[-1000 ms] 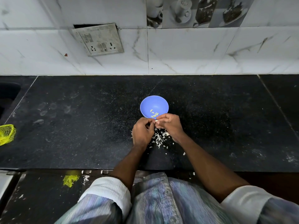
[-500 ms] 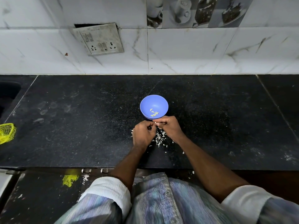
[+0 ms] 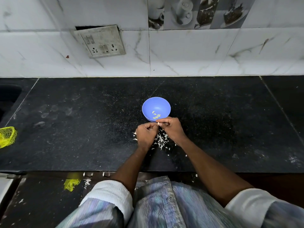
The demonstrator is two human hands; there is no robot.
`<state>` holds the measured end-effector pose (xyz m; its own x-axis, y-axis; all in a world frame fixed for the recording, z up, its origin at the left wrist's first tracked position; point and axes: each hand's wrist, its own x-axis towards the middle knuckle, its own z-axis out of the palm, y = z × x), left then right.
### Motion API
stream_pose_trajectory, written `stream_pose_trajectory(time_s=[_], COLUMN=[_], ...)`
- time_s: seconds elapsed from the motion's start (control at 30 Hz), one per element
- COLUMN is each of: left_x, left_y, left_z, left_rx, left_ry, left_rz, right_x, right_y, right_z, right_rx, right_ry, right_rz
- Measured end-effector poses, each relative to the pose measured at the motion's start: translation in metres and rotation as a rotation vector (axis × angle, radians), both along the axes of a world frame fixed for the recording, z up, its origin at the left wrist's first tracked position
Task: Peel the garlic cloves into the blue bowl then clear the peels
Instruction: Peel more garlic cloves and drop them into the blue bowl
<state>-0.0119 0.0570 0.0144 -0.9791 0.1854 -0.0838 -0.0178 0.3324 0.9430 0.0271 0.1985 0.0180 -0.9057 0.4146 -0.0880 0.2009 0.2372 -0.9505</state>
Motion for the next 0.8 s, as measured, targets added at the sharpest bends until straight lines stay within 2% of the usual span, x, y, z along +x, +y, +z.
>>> stream_pose_trajectory(time_s=[0.2,0.4,0.6,0.8], left_x=[0.001,0.005,0.007,0.006], left_y=[-0.001,-0.001,0.002,0.002], left_z=[-0.002,0.005,0.007,0.004], left_rx=[0.014,0.051,0.041,0.027], left_ry=[-0.051,-0.065,-0.056,-0.042], left_rz=[0.030,0.045,0.079,0.081], right_x=[0.002,0.003,0.004,0.006], right_y=[-0.002,-0.004,-0.005,-0.010], right_z=[0.005,0.006,0.005,0.007], right_rx=[0.191,0.203,0.160,-0.043], right_ry=[-0.010,-0.013,-0.007,-0.021], right_rz=[0.095,0.109,0.094,0.036])
